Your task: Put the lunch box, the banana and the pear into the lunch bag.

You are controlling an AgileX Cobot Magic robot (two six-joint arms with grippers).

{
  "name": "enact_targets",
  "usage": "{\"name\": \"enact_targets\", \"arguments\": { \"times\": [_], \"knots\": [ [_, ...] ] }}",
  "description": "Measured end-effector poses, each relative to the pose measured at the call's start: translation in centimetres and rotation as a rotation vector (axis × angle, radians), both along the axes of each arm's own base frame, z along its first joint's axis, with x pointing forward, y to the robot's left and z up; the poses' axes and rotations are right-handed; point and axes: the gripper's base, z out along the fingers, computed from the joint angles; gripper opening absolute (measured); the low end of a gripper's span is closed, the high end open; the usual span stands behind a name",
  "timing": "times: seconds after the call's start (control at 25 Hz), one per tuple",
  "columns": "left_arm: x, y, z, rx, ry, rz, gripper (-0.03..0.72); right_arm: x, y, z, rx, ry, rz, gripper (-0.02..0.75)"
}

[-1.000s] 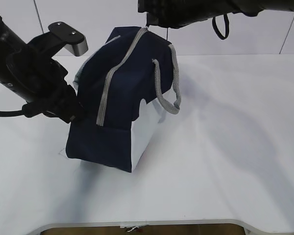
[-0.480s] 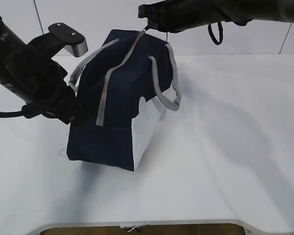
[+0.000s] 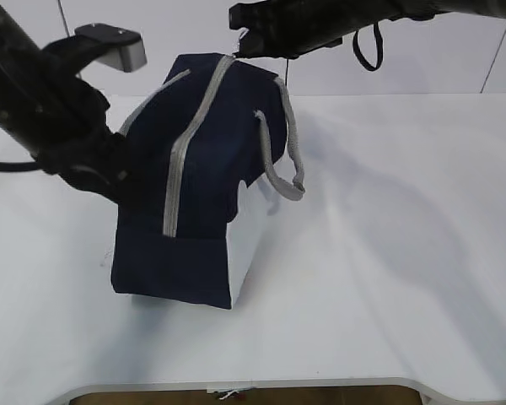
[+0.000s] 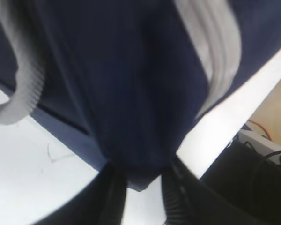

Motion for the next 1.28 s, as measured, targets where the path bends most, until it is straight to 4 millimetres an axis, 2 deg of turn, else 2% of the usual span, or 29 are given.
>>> {"name": "enact_targets", "arguments": {
  "times": [0.08,0.2,0.48,0.6,1.0,1.08,1.12,1.28],
  "knots": [
    [0.2,-0.1,1.2,-0.003,0.005,0.024,0.291,-0.1,0.1,0.3,0.008,0.013,0.017,0.013],
    [0.5,-0.1,3.3,-0.010,0.004,0.069,0.393,-0.4,0.4,0.5,0.015,0.038,0.043,0.013],
    [1.9,-0.6,7.5,-0.087,-0.088,0.145,0.428,-1.0,0.7,0.1,0.002,0.097,0.094,0.013],
    [3.1,-1.2,7.5,-0.088,-0.100,0.148,0.430,-1.0,0.7,0.1,0.004,0.101,0.097,0.013],
    [7.0,-2.8,4.9,-0.061,-0.080,0.159,0.430,-1.2,0.8,-0.1,0.001,0.121,0.113,0.013],
    [7.3,-2.8,4.7,-0.059,-0.077,0.162,0.411,-1.2,0.8,-0.1,0.001,0.122,0.113,0.013],
    [7.3,-2.8,4.6,-0.057,-0.075,0.163,0.377,-1.2,0.8,-0.1,0.001,0.122,0.113,0.013],
    [7.3,-2.8,4.4,-0.050,-0.063,0.161,0.120,-1.2,0.8,-0.1,0.001,0.122,0.113,0.013]
  ]
}}
